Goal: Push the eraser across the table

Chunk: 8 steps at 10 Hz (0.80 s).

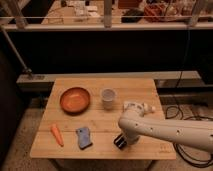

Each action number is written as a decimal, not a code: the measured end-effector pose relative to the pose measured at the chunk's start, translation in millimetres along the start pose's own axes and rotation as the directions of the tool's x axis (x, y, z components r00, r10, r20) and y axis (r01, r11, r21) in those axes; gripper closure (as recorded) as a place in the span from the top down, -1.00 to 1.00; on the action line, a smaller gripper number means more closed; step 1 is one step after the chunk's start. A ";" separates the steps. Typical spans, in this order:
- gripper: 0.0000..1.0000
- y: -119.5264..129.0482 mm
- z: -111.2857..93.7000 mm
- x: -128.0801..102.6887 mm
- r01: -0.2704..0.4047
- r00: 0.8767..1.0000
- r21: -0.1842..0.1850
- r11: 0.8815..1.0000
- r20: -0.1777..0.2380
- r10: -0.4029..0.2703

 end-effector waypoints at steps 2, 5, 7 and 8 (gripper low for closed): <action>-0.96 -1.6 -0.1 2.4 0.003 1.000 0.004 1.000 -0.003 -0.003; -0.96 -7.4 -1.1 -6.9 0.015 1.000 0.013 1.000 -0.006 -0.015; -0.96 -8.7 -1.3 -6.1 0.019 1.000 0.016 1.000 -0.013 -0.019; -0.96 -9.8 -1.4 -6.7 0.022 1.000 0.018 1.000 -0.014 -0.022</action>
